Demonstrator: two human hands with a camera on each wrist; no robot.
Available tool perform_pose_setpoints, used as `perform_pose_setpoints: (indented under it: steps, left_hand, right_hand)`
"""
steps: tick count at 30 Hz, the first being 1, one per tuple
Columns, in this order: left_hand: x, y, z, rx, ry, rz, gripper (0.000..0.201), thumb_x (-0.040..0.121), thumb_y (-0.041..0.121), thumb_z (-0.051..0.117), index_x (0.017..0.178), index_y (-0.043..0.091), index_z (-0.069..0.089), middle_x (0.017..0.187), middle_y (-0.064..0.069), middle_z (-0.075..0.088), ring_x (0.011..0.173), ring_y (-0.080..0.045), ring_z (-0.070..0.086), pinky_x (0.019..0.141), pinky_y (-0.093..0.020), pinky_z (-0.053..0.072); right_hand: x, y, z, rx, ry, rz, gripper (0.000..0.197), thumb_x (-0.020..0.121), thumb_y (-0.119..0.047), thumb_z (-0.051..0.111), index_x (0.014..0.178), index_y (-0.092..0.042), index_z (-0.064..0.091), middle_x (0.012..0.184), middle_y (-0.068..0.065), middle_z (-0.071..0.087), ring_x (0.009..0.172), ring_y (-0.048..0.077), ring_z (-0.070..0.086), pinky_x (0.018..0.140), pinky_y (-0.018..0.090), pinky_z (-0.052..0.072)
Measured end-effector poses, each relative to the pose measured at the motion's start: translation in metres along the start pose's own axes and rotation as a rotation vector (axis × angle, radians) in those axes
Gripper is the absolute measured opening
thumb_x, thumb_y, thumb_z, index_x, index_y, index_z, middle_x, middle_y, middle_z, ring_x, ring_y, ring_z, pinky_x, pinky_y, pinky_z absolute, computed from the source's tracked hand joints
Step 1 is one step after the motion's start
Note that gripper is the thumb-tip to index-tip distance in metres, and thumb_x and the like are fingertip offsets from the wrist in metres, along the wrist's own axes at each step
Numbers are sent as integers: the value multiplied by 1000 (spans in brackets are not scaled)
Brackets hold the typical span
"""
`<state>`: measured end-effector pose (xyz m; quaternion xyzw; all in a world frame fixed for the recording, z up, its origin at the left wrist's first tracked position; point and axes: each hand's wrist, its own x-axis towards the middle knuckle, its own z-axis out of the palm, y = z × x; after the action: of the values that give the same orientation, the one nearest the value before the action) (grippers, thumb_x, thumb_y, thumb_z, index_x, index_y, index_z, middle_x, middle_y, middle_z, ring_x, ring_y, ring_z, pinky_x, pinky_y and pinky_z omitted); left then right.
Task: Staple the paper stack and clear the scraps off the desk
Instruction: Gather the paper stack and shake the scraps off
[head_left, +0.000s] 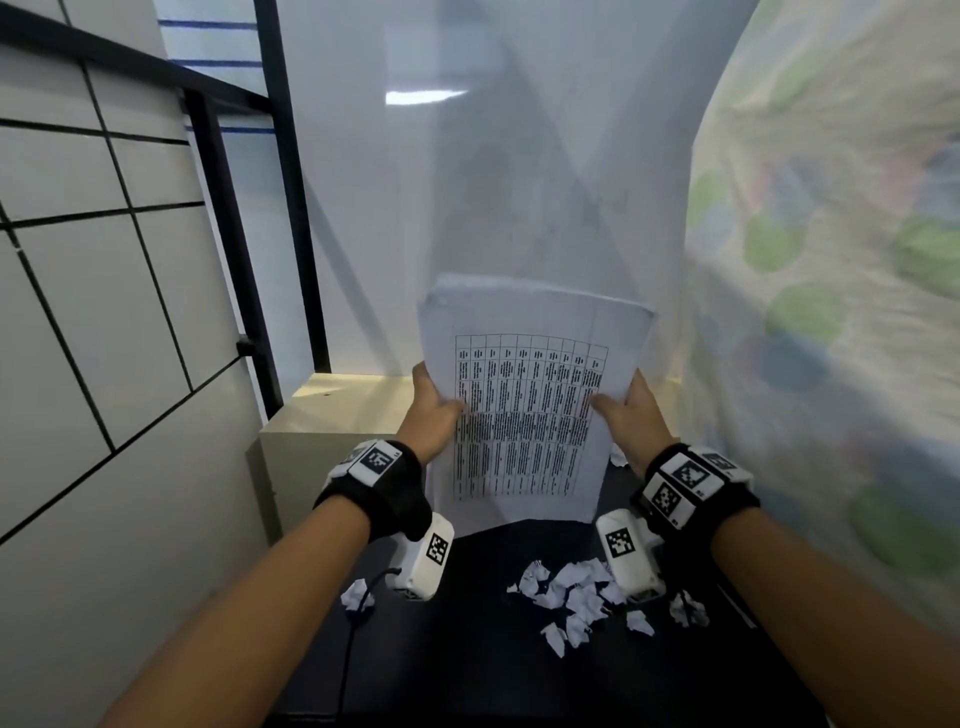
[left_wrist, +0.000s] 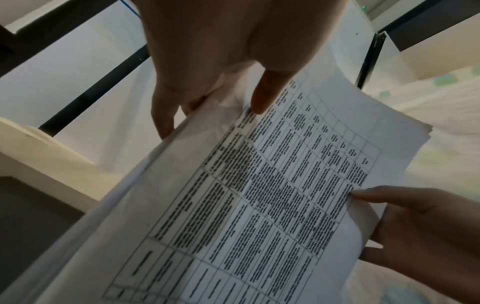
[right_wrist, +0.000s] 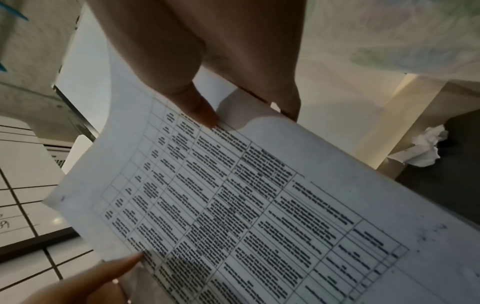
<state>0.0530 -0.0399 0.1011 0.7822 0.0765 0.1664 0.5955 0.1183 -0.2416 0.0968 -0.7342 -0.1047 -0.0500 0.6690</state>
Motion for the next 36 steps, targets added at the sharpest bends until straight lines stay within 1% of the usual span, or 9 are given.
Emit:
perform_pose_setpoints:
  steps: [3, 7, 13, 16, 18, 20, 26, 33, 36]
  left_hand:
    - [-4, -7, 0, 19, -10, -60, 48, 97, 9, 45, 139, 4, 23, 131, -10, 47, 112, -14, 42, 92, -23, 32]
    - [0, 1, -5, 1, 36, -17, 36, 98, 11, 44, 130, 5, 30, 114, -6, 47, 114, -23, 48, 89, -26, 34]
    - [-3, 14, -3, -6, 36, 63, 51, 100, 7, 35, 147, 2, 14, 138, -1, 39, 136, -17, 33, 104, -19, 26]
    - [-2, 15, -4, -40, 85, 67, 58, 100, 10, 36, 150, 6, 6, 154, -5, 26, 145, -23, 21, 118, -31, 18]
    - [0, 8, -4, -56, 112, 65, 44, 98, 5, 39, 139, 3, 22, 136, -6, 45, 130, -23, 40, 107, -29, 36]
    - [-7, 2, -2, -50, 102, 51, 33, 97, 2, 39, 128, 4, 29, 111, -2, 49, 108, -18, 46, 90, -25, 39]
    - [-13, 3, 1, -73, 73, 95, 43, 98, -2, 35, 139, 3, 26, 121, 4, 43, 116, -10, 42, 94, -14, 30]
    - [-19, -24, -1, -28, -18, -19, 40, 99, 8, 37, 137, 5, 25, 120, -2, 45, 120, -22, 47, 101, -28, 37]
    - [-12, -6, -8, -83, 23, 114, 56, 95, 1, 44, 143, 8, 15, 132, -10, 43, 114, -17, 47, 83, -8, 44]
  right_hand:
    - [1, 3, -1, -5, -8, 8, 45, 89, -5, 54, 132, -8, 41, 126, 13, 58, 115, 28, 56, 104, 50, 43]
    - [-1, -3, -5, 22, 9, -42, 32, 90, -3, 52, 119, -12, 43, 123, 11, 57, 114, 28, 56, 102, 50, 45]
    - [-4, -7, -2, 34, 40, -107, 41, 93, 0, 46, 133, -8, 40, 124, 6, 55, 120, 27, 52, 107, 50, 39]
    - [-6, -11, -3, 36, 64, -183, 40, 93, -1, 47, 132, -9, 41, 120, 2, 55, 119, 24, 52, 107, 46, 40]
    - [-9, -11, -4, 24, 47, -193, 40, 92, -1, 48, 131, -10, 41, 119, 3, 55, 115, 22, 53, 105, 43, 41]
    - [-10, -8, -6, 16, 28, -144, 43, 91, -1, 50, 131, -11, 39, 119, 5, 55, 113, 23, 54, 104, 44, 43]
    - [-10, -5, -7, 24, 30, -122, 39, 91, 0, 50, 129, -7, 43, 119, 8, 59, 113, 25, 56, 101, 42, 45]
    - [-13, 13, -2, 7, 4, -50, 38, 91, -2, 52, 128, -7, 46, 119, 7, 58, 113, 24, 55, 105, 45, 42]
    - [-12, 13, -5, 16, -8, -66, 39, 87, -2, 59, 125, -4, 48, 121, 10, 59, 117, 29, 55, 105, 48, 42]
